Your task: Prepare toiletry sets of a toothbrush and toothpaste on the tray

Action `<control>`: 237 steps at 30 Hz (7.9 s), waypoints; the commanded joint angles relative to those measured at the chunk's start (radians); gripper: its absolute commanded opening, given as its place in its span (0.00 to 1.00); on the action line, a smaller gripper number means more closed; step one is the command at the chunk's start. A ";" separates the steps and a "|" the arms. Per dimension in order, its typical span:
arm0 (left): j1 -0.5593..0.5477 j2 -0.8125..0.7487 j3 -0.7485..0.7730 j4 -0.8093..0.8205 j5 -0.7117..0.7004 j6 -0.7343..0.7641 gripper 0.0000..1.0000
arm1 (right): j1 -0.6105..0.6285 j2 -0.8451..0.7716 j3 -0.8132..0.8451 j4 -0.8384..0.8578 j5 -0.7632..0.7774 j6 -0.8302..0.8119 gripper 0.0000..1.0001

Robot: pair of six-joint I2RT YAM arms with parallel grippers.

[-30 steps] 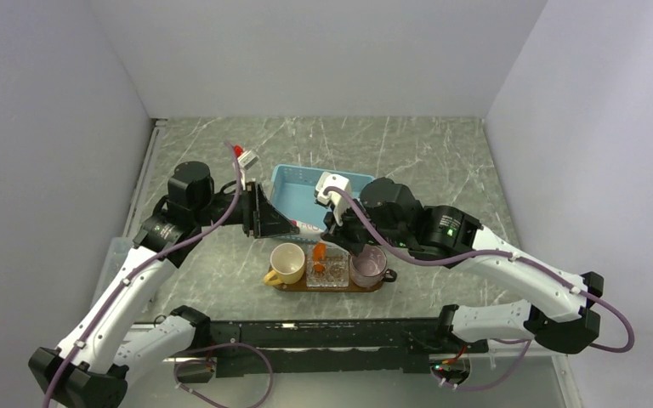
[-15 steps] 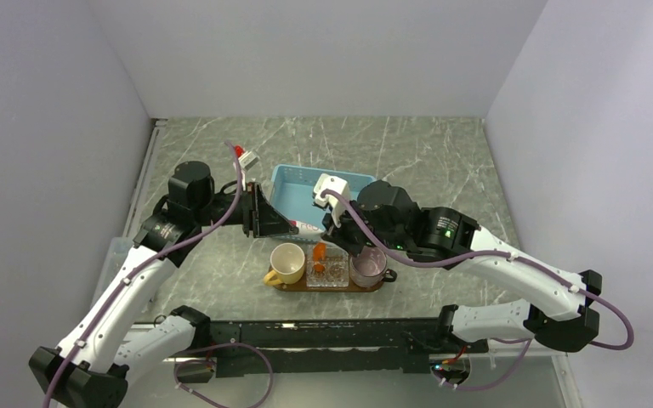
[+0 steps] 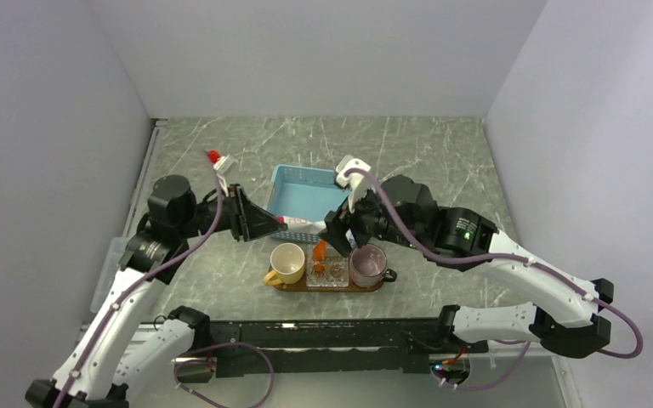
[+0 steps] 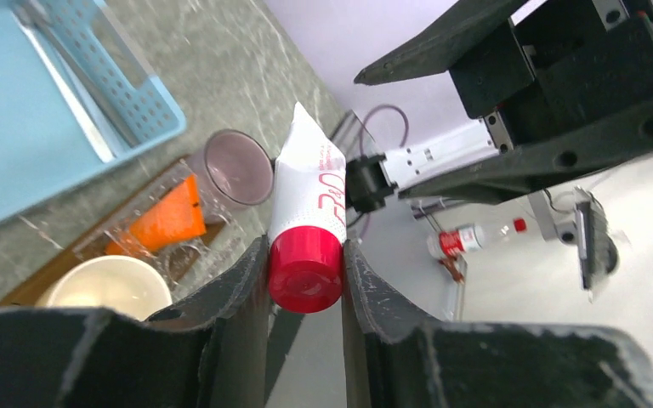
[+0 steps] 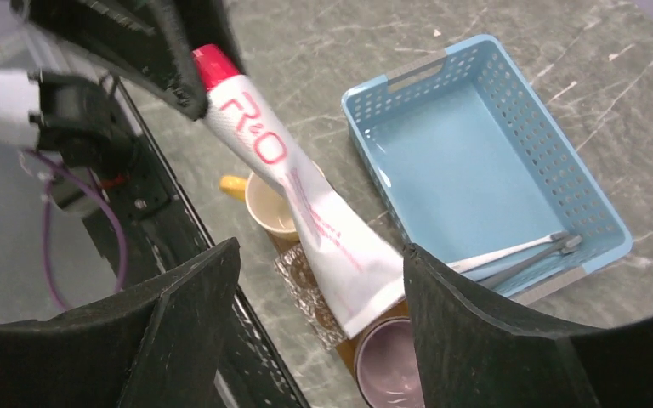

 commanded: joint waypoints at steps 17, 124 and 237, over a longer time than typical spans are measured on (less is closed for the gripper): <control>0.146 -0.311 -0.119 0.302 -0.018 -0.035 0.00 | -0.473 -0.071 -0.162 0.374 -0.669 0.638 0.72; 0.091 -0.092 0.106 -0.349 -0.381 0.471 0.99 | -0.373 0.283 0.586 -0.696 -0.083 0.209 0.00; 0.058 -0.091 -0.035 -0.313 -0.622 0.477 0.99 | -0.092 0.510 0.243 -0.473 0.008 0.351 0.00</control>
